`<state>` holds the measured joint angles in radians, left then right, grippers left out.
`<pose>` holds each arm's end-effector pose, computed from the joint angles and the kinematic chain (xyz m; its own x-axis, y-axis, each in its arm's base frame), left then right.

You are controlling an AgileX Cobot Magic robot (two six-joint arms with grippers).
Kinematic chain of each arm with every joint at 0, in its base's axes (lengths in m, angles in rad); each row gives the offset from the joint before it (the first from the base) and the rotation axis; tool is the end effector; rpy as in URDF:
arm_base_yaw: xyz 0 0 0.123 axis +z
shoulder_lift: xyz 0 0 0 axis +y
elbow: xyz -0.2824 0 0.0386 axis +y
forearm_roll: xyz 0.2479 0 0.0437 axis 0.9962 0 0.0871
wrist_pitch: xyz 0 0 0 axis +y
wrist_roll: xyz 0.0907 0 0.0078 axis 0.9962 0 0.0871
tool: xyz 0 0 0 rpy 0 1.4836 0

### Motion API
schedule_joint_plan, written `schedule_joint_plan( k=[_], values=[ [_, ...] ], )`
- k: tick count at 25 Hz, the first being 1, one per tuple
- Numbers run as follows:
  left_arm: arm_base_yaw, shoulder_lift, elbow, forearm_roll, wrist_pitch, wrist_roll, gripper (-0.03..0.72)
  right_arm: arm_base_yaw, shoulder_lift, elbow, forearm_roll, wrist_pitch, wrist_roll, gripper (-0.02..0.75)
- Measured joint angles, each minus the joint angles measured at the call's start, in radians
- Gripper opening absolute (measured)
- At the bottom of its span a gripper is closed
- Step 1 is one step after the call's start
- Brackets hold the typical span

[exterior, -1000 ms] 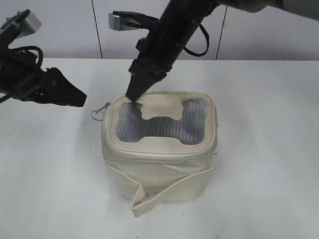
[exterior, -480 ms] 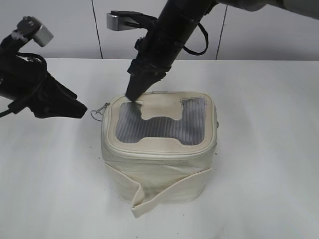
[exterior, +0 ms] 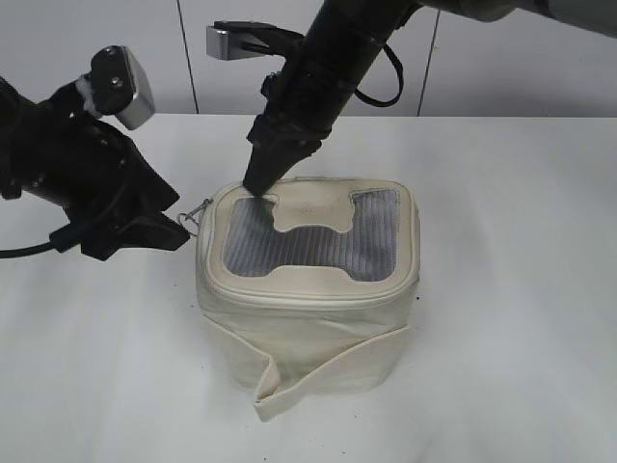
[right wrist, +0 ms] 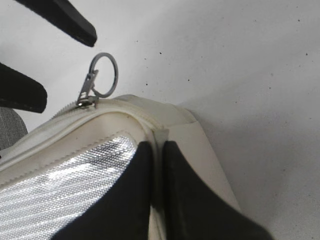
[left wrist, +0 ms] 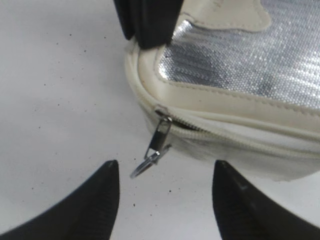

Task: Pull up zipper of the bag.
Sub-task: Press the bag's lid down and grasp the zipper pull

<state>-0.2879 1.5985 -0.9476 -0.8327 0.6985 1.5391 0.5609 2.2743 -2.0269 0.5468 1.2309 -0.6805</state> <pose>0.2829 -0.1290 0.2182 -0.2178 0.7472 -0.6279 0.9396 0.3345 0.0721 0.3838 0.2938 0.2178 -0.4724 -0.7724 -0.4246 -0.8767 0.3621 0.3167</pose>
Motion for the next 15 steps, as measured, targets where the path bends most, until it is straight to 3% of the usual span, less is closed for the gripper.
schedule_joint_plan(
  k=[15],
  values=[
    [-0.047,0.018,-0.006,0.078,-0.114,0.000,0.454,0.002,-0.001,0.000,-0.004,0.000,0.000,0.038]
  ],
)
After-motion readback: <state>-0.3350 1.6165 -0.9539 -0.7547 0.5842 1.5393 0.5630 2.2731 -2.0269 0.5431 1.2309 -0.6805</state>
